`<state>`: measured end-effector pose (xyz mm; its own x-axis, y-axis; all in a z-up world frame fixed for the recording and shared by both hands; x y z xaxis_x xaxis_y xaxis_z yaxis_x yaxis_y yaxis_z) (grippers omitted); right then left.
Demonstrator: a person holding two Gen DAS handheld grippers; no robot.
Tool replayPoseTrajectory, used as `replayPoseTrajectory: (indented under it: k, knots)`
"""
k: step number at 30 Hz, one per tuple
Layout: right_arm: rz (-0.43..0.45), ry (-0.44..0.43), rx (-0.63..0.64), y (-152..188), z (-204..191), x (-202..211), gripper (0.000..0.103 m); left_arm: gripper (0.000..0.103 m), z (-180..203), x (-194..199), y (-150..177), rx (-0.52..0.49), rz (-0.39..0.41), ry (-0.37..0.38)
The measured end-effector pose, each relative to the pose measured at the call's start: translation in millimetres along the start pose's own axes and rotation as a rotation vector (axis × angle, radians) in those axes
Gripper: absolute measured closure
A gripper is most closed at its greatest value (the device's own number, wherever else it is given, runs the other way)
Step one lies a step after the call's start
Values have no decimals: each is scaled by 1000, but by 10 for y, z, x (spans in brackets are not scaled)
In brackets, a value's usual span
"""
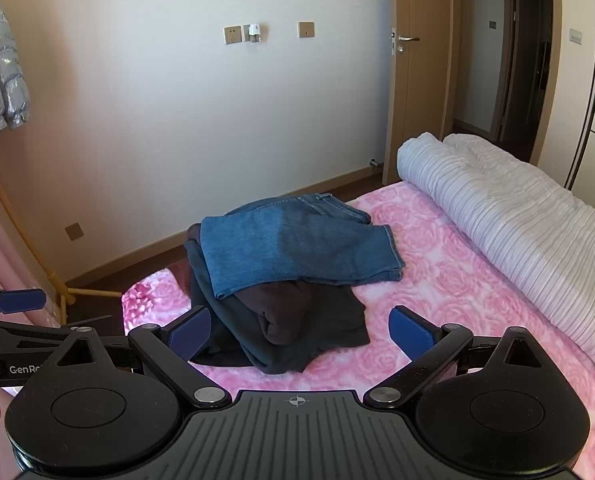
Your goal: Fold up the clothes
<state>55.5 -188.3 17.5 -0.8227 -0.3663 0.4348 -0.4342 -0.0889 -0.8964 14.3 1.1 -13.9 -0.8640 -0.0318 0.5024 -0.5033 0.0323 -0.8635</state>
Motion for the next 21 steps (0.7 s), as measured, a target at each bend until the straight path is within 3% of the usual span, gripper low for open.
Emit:
replayPoseTrajectory:
  k: [7,21]
  knots:
    - [4,-7,0,30,-5,-26,4,10,-38,-62,-11,74,-39,14]
    - [-10,-16,2,82,15,-50,4,10,-24,7,59,74,-31,5]
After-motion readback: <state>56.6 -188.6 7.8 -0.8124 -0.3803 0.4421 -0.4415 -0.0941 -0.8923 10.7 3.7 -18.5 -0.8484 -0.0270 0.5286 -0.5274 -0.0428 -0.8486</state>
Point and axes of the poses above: each gripper's, at about its wrist camera, not at the fingertips, and x roughly against the way its jaws point, z to its right, y to its underside, the point moved 2 cm from there along -x, roughly the way its jaws point, and after that the axes turned 14 degrees about z, right-handed, at the moved point
